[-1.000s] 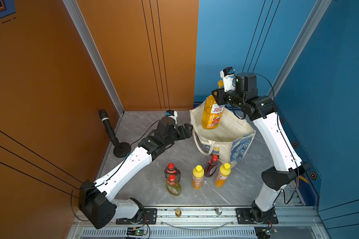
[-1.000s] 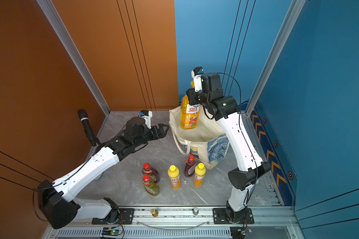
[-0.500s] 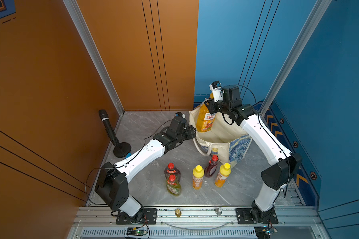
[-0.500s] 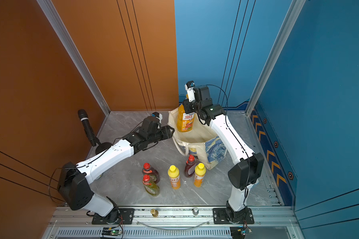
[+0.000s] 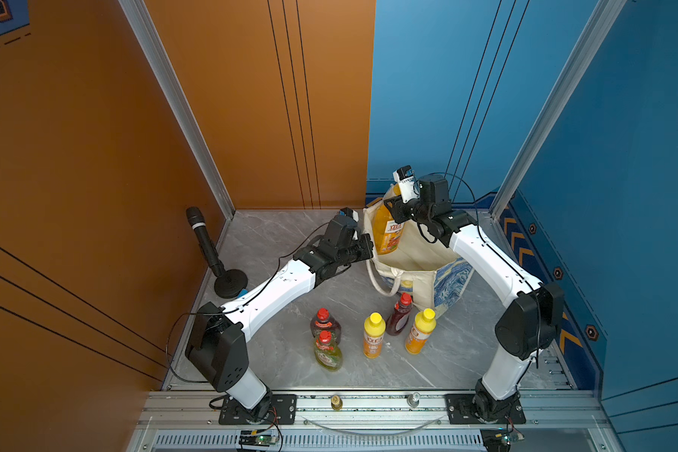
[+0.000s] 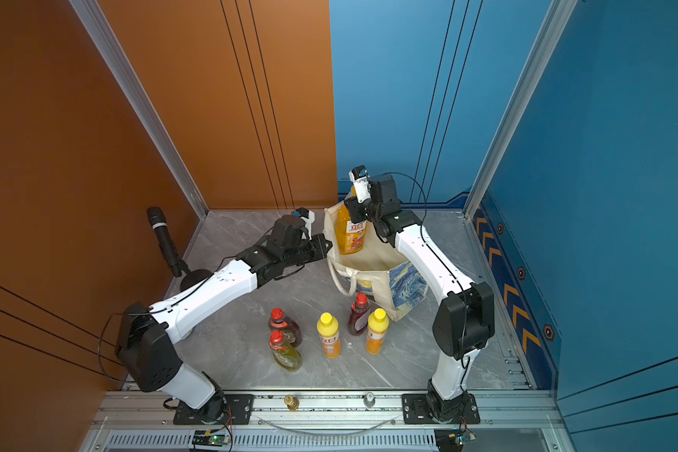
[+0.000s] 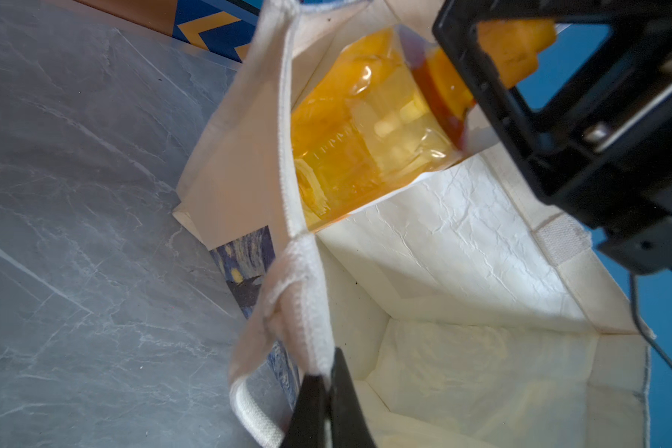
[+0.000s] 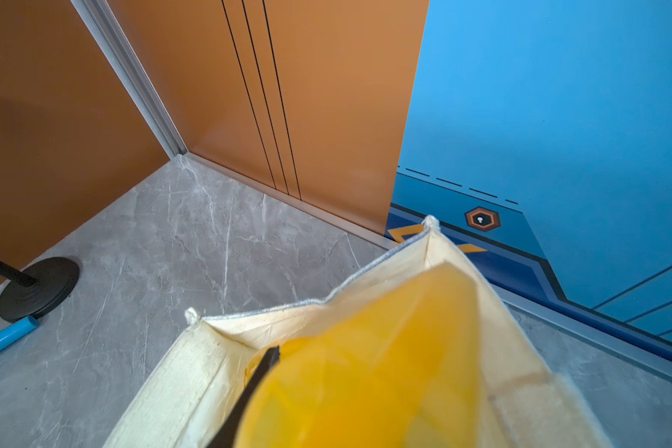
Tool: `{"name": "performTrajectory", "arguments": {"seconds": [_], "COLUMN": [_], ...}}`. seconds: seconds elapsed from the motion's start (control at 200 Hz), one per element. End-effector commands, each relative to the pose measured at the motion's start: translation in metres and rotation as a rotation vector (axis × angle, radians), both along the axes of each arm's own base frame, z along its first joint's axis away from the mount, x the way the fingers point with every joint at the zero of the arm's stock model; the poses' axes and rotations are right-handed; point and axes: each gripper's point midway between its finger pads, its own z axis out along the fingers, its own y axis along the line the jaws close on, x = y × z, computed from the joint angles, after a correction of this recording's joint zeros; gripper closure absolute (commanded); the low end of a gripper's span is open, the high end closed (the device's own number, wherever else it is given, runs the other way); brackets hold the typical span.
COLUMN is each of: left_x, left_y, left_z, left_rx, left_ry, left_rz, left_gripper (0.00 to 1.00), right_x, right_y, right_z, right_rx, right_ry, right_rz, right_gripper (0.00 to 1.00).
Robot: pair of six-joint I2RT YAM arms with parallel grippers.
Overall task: Pack dish soap into the shopping bag
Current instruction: Place the bottle of dish soap in the shopping bag.
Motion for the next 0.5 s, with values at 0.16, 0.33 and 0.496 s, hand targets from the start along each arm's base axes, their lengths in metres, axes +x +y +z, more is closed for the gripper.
{"name": "performTrajectory", "arguments": {"seconds": [0.16, 0.33, 0.496], "left_x": [-0.009, -0.008, -0.009], "left_y": [-0.011, -0.010, -0.011], "left_z": [0.038, 0.035, 0.034], "left_rx": [-0.058, -0.070, -0.087], "left_ry": [-0.041, -0.022, -0.008], "left_rz": [-0.072, -0.073, -0.084], "left_gripper": [1.00, 1.00, 1.00], "right_x": [-0.011, -0.008, -0.011], "right_y": [0.004, 0.008, 0.017], "right_z": [0.088, 0.078, 0.074], "right_rx": [0.126, 0.099, 0.038], "right_ry": [-0.323, -0.344, -0.399], "right_rz": [0.063, 0.058, 0.026], "right_gripper": [1.00, 1.00, 1.00]}}
